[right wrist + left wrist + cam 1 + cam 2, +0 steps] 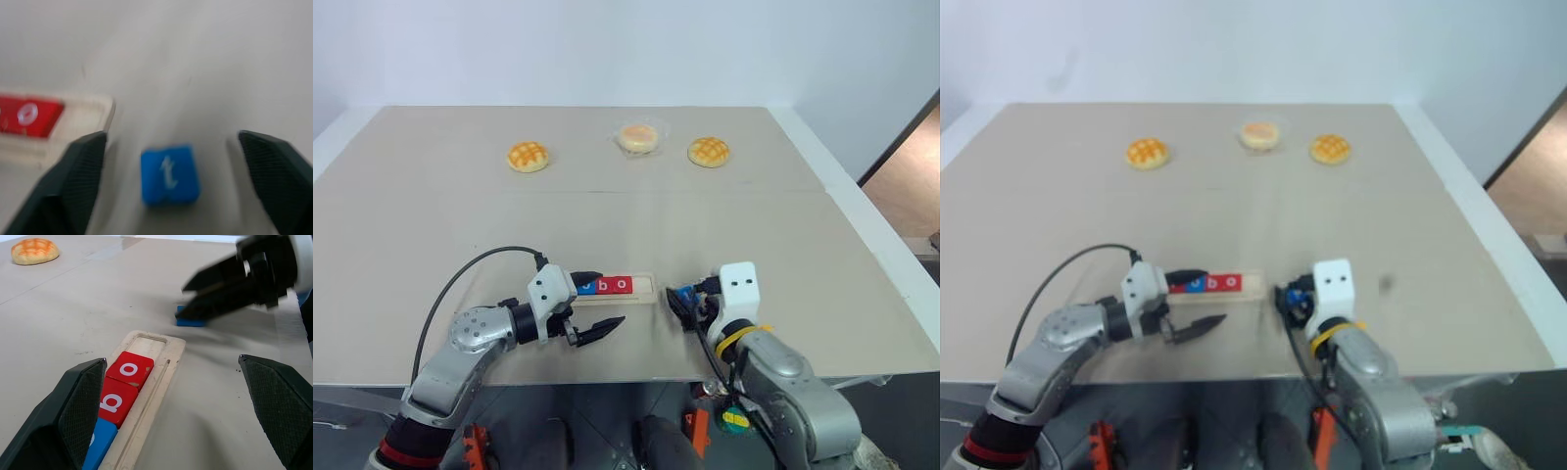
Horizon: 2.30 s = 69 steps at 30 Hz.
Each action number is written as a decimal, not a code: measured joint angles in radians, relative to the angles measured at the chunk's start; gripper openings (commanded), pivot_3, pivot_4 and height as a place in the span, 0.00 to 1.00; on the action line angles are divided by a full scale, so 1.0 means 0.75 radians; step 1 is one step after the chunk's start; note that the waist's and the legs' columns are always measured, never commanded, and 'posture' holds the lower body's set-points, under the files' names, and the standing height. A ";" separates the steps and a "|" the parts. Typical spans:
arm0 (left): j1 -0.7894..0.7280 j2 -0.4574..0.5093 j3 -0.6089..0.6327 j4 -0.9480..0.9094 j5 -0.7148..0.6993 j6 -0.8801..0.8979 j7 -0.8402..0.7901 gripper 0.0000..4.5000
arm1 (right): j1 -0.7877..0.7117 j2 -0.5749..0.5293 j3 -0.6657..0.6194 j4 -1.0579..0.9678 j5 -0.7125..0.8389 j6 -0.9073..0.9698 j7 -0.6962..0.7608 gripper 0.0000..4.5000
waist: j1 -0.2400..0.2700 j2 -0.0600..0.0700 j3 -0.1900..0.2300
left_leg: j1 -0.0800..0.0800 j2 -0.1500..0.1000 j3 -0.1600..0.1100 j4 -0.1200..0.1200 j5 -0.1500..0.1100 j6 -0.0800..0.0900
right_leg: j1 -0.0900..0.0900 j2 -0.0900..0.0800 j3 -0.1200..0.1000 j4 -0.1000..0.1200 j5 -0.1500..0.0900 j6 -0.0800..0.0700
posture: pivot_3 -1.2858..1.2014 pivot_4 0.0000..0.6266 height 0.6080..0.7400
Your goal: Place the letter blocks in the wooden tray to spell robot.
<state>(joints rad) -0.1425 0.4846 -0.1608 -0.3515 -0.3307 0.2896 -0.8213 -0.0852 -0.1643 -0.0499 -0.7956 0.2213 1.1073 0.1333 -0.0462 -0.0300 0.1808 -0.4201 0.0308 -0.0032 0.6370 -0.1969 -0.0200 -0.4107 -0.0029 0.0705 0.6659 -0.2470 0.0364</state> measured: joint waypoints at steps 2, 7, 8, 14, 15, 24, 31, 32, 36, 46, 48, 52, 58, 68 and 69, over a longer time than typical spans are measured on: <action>0.000 0.001 -0.002 0.002 0.003 -0.004 -0.010 1.00 | -0.059 -0.085 -0.063 -0.011 0.052 0.038 0.066 0.99 | 0.000 0.000 0.000 | 0.000 0.000 0.001 0.000 0.000 0.000 | 0.000 0.000 0.000 0.000 0.000 0.000 | 0.52 0.24 1.00; -0.011 -0.002 -0.026 0.029 0.014 -0.042 -0.036 1.00 | -0.202 -0.457 -0.145 0.124 0.235 0.021 0.436 0.99 | 0.000 0.000 0.000 | 0.000 -0.001 0.000 0.000 0.000 0.000 | 0.001 0.000 -0.001 -0.001 -0.001 -0.001 | 0.52 0.24 1.00; -0.013 -0.004 -0.029 0.030 0.013 -0.048 -0.047 1.00 | -0.201 -0.538 -0.119 0.185 0.252 -0.035 0.539 0.99 | 0.000 0.000 0.000 | 0.001 -0.001 0.000 0.000 0.000 0.000 | 0.001 0.000 -0.001 -0.001 -0.001 -0.001 | 0.52 0.24 1.00; -0.039 -0.014 -0.043 0.036 0.000 -0.073 -0.085 1.00 | -0.306 -0.821 0.136 0.695 0.212 -0.594 1.161 0.99 | -0.004 0.000 0.001 | 0.002 0.000 0.001 -0.001 -0.001 0.001 | 0.001 0.002 -0.001 -0.001 0.001 0.003 | 0.52 0.24 1.00; -0.038 -0.013 -0.043 0.037 -0.001 -0.074 -0.090 1.00 | -0.350 -0.838 0.168 0.774 0.187 -0.679 1.230 0.99 | -0.004 0.000 0.001 | 0.002 0.000 0.001 -0.001 -0.001 0.001 | 0.002 0.002 0.000 -0.001 0.001 0.003 | 0.52 0.24 1.00; -0.021 -0.002 -0.039 0.037 0.002 -0.089 -0.092 1.00 | -0.619 -0.814 0.343 1.310 0.010 -1.197 1.582 0.99 | 0.001 0.000 0.001 | 0.001 -0.001 0.000 -0.001 -0.001 0.001 | 0.002 0.001 0.000 -0.001 0.001 0.004 | 0.52 0.24 1.00; 0.023 0.013 -0.024 0.034 0.008 -0.089 -0.075 1.00 | -0.547 -0.808 0.382 1.306 0.006 -1.248 1.661 0.99 | 0.002 0.000 0.001 | 0.002 -0.001 0.000 0.001 -0.001 0.001 | 0.003 0.000 -0.001 -0.001 0.002 0.004 | 0.52 0.24 1.00; 0.023 0.013 -0.024 0.034 0.008 -0.089 -0.075 1.00 | -0.547 -0.809 0.382 1.303 0.007 -1.249 1.664 0.99 | 0.002 0.000 0.001 | 0.002 -0.001 0.000 0.001 0.000 0.001 | 0.003 0.000 -0.001 -0.001 0.003 0.004 | 0.52 0.24 1.00; 0.015 0.012 -0.024 0.034 -0.005 -0.089 -0.081 1.00 | -0.522 -0.824 0.381 1.268 0.011 -1.241 1.684 0.99 | 0.002 0.000 0.001 | 0.004 -0.001 0.000 0.002 0.000 0.001 | 0.004 0.000 0.000 0.000 0.003 0.004 | 0.52 0.24 1.00; -0.007 0.022 -0.025 0.034 -0.007 -0.101 -0.140 1.00 | -0.491 -0.836 0.351 1.224 0.043 -1.144 1.648 0.94 | 0.003 0.000 0.001 | 0.004 -0.001 0.000 0.002 0.000 0.000 | 0.004 0.000 0.000 0.000 0.003 0.004 | 0.52 0.24 1.00; -0.014 0.022 -0.025 0.034 -0.006 -0.101 -0.145 1.00 | -0.476 -0.822 0.329 1.200 0.067 -1.069 1.612 0.94 | 0.003 0.000 0.001 | 0.004 -0.001 0.000 0.002 0.000 0.000 | 0.004 0.001 0.000 0.000 0.003 0.004 | 0.52 0.24 1.00; -0.025 0.022 -0.025 0.034 -0.007 -0.101 -0.146 1.00 | -0.468 -0.818 0.319 1.183 0.085 -1.016 1.584 0.94 | 0.003 0.000 0.001 | 0.004 -0.001 0.000 0.002 0.000 0.000 | 0.005 0.001 0.000 0.000 0.003 0.004 | 0.52 0.24 1.00; -0.028 0.023 -0.026 0.034 -0.006 -0.093 -0.139 1.00 | -0.364 -0.822 0.269 1.033 0.101 -0.934 1.489 0.86 | 0.003 0.000 0.001 | 0.004 -0.001 0.000 0.002 0.000 0.000 | 0.005 0.001 -0.001 0.000 0.003 0.004 | 0.52 0.24 1.00; -0.029 0.022 -0.027 0.034 -0.005 -0.088 -0.140 1.00 | -0.224 -0.850 0.250 0.819 0.122 -0.839 1.388 0.32 | 0.004 0.000 0.001 | 0.004 -0.001 0.000 0.002 0.000 0.000 | 0.005 0.001 0.000 0.000 0.003 0.004 | 0.52 0.24 1.00; -0.029 0.022 -0.027 0.034 -0.005 -0.088 -0.140 1.00 | -0.222 -0.850 0.250 0.817 0.123 -0.838 1.385 0.32 | 0.004 0.000 0.001 | 0.004 -0.001 0.000 0.002 0.000 0.000 | 0.005 0.001 0.000 0.000 0.003 0.004 | 0.52 0.24 1.00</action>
<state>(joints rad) -0.1643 0.5008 -0.1813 -0.3258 -0.3345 0.2233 -0.9263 -0.2520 -0.8019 0.1374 -0.1832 0.3135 0.4785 1.1721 -0.0433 -0.0300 0.1812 -0.4168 0.0302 -0.0032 0.6383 -0.1971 -0.0198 -0.4072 -0.0024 0.0703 0.6660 -0.2447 0.0398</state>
